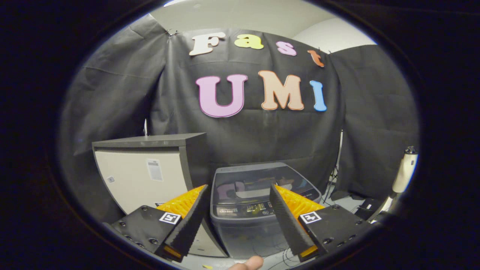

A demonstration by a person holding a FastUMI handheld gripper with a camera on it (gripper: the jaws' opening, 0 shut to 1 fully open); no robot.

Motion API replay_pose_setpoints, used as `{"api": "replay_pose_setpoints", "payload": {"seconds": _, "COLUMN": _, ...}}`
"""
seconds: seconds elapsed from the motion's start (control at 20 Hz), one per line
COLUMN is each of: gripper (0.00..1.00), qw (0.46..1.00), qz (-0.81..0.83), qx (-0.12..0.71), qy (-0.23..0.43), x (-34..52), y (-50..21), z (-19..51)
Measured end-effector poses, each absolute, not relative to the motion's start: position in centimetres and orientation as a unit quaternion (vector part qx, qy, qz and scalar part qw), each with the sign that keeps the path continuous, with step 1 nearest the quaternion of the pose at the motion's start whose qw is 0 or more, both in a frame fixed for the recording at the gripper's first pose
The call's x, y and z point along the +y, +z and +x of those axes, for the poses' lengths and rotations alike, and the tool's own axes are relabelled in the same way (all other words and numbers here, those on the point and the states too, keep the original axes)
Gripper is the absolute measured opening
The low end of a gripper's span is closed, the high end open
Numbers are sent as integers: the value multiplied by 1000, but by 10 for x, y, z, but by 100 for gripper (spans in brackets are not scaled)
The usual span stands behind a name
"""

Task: Put the clothes into the washing machine and then close the washing machine lid.

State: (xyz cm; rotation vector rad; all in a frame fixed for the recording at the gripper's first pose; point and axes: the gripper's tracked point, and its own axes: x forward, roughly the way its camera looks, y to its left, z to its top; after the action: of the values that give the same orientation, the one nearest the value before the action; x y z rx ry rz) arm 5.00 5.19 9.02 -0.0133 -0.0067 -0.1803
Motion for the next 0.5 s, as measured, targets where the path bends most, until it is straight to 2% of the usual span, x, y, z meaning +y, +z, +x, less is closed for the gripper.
{"api": "replay_pose_setpoints", "payload": {"seconds": 0.5, "gripper": 98, "qw": 997, "qz": -23, "qx": -18, "qy": -78, "x": 59, "y": 95, "z": 41}}
